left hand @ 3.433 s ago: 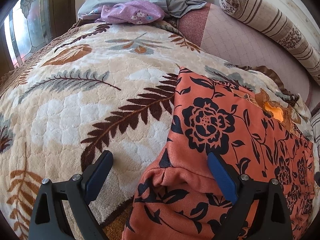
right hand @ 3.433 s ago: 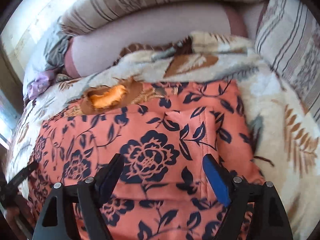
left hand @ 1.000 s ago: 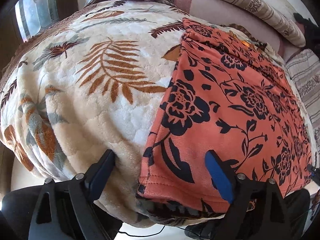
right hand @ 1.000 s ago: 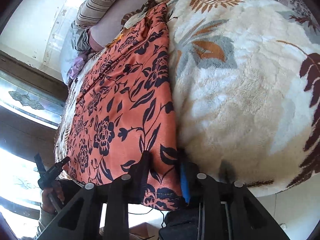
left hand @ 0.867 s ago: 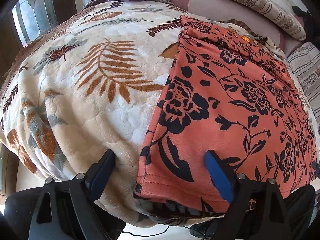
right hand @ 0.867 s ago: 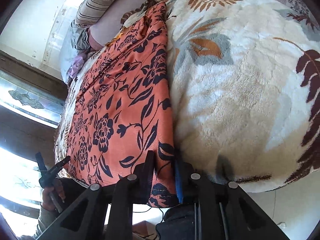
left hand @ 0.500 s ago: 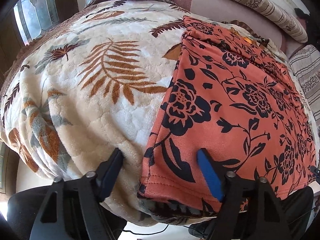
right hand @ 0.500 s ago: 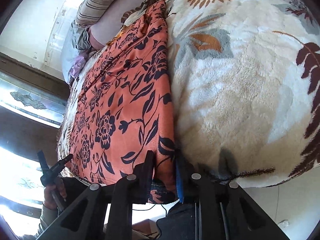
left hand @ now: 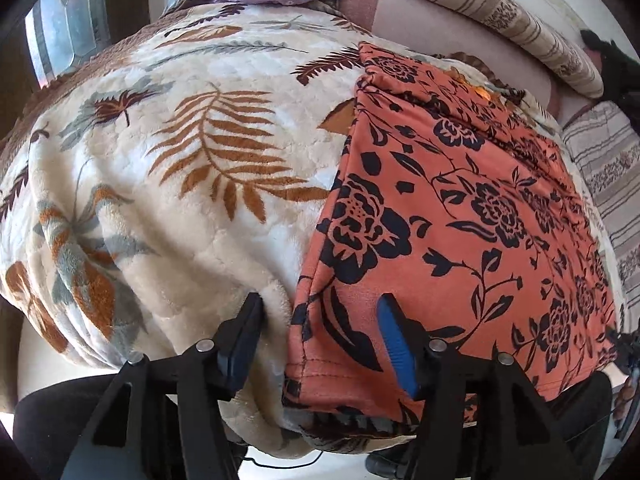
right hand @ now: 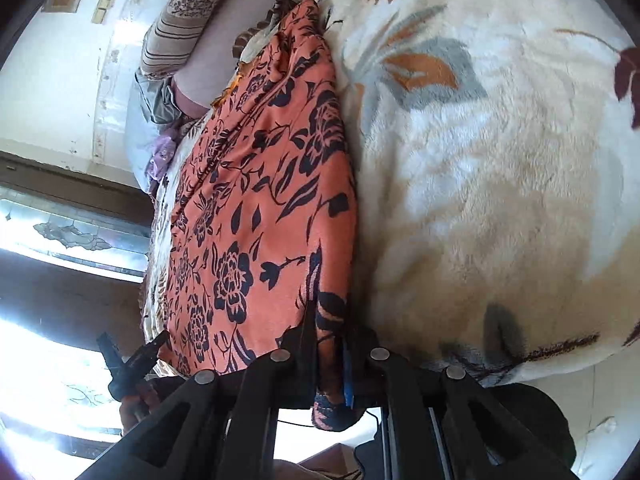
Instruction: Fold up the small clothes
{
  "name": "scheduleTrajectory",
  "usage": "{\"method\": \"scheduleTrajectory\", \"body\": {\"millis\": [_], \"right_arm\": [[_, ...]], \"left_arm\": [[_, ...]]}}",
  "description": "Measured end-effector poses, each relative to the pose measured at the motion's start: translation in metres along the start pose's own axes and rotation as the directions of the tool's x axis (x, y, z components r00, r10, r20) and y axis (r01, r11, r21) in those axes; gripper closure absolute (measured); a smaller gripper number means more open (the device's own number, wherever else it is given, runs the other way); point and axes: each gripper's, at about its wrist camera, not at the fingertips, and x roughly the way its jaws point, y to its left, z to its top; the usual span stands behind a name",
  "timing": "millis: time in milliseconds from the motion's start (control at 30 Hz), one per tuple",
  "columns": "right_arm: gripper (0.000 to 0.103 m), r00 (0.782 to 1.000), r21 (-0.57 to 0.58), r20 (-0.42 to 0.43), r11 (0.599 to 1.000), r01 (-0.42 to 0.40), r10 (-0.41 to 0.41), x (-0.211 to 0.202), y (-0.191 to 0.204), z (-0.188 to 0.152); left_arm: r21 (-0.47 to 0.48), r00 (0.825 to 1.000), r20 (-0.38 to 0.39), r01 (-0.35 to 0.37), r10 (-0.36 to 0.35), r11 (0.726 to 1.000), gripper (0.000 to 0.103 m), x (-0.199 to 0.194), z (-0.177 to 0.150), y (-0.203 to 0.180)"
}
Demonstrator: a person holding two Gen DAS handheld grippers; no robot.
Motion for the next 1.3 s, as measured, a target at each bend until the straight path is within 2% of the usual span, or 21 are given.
{"method": "scheduleTrajectory", "body": {"millis": [67, 100, 133, 167, 233, 333, 467, 600, 700, 833, 967, 1033, 1100, 1167, 1233, 1300], "right_arm": [[0.091, 1.0, 0.009, 0.001, 1.0, -0.024, 0.024, 0.0, -0.004, 0.0], [0.091, 0.999, 0.013, -0.003, 0.999, -0.035, 0.035, 0.0, -0.007, 0.001], [0.091, 0.999, 0.007, -0.006, 0.999, -0.036, 0.036, -0.001, -0.007, 0.001], [0.091, 1.0, -0.021, -0.007, 1.0, -0.022, 0.022, -0.002, -0.004, 0.001], [0.092, 1.0, -0.062, -0.001, 0.998, -0.011, 0.011, -0.003, 0.005, 0.001], [0.094, 0.995, -0.063, 0.022, 0.994, -0.092, 0.093, -0.01, 0.018, 0.003], [0.094, 0.975, -0.093, 0.073, 0.975, -0.202, 0.209, -0.025, 0.043, 0.011], [0.094, 0.981, -0.078, 0.03, 0.979, -0.187, 0.189, -0.004, 0.044, 0.012], [0.094, 0.98, -0.038, 0.011, 0.979, -0.199, 0.199, 0.012, 0.037, 0.009], [0.094, 0.96, -0.054, 0.042, 0.96, -0.276, 0.278, 0.008, 0.042, 0.016], [0.094, 0.954, -0.023, 0.069, 0.957, -0.29, 0.291, 0.009, 0.035, 0.021], [0.094, 0.954, 0.007, 0.083, 0.957, -0.291, 0.29, 0.005, 0.026, 0.021], [0.094, 0.945, 0.044, 0.1, 0.948, -0.316, 0.31, 0.001, 0.02, 0.024], [0.094, 0.939, 0.03, 0.11, 0.944, -0.33, 0.325, -0.003, 0.024, 0.037], [0.094, 0.926, -0.011, 0.128, 0.934, -0.358, 0.356, -0.006, 0.038, 0.064], [0.094, 0.9, -0.083, 0.164, 0.915, -0.395, 0.403, -0.011, 0.059, 0.103]], "left_arm": [[0.013, 1.0, 0.01, -0.016, 0.016, 1.0, 0.052, 0.001, 0.0, 0.0], [0.005, 1.0, 0.012, -0.021, 0.021, 1.0, 0.063, 0.001, 0.001, 0.002], [-0.008, 1.0, 0.013, -0.016, 0.017, 1.0, 0.078, 0.0, 0.002, 0.006], [-0.024, 1.0, 0.013, -0.007, 0.007, 1.0, 0.085, -0.002, 0.004, 0.01], [-0.053, 1.0, 0.006, 0.029, -0.029, 0.998, 0.091, -0.004, 0.007, 0.016], [-0.052, 0.998, 0.032, 0.052, -0.05, 0.997, 0.092, -0.017, 0.009, 0.015], [-0.058, 0.994, 0.079, 0.084, -0.079, 0.995, 0.093, -0.037, 0.013, 0.013], [-0.089, 0.995, 0.034, 0.092, -0.09, 0.992, 0.094, -0.023, 0.011, 0.019], [-0.087, 0.994, 0.043, 0.108, -0.104, 0.99, 0.094, -0.029, 0.016, 0.017], [-0.04, 0.987, 0.097, 0.133, -0.128, 0.99, 0.094, -0.048, 0.032, 0.01], [-0.006, 0.994, 0.014, 0.107, -0.107, 0.994, 0.094, -0.034, 0.032, 0.01], [0.01, 0.994, 0.015, 0.109, -0.109, 0.994, 0.095, -0.043, 0.035, 0.009], [0.05, 0.989, 0.065, 0.129, -0.132, 0.99, 0.098, -0.062, 0.05, 0.001], [0.116, 0.974, 0.151, 0.155, -0.171, 0.981, 0.098, -0.082, 0.077, -0.015], [0.172, 0.951, 0.22, 0.183, -0.219, 0.968, 0.098, -0.088, 0.114, -0.031], [0.207, 0.942, 0.261, 0.159, -0.211, 0.965, 0.098, -0.073, 0.156, -0.043]]}}
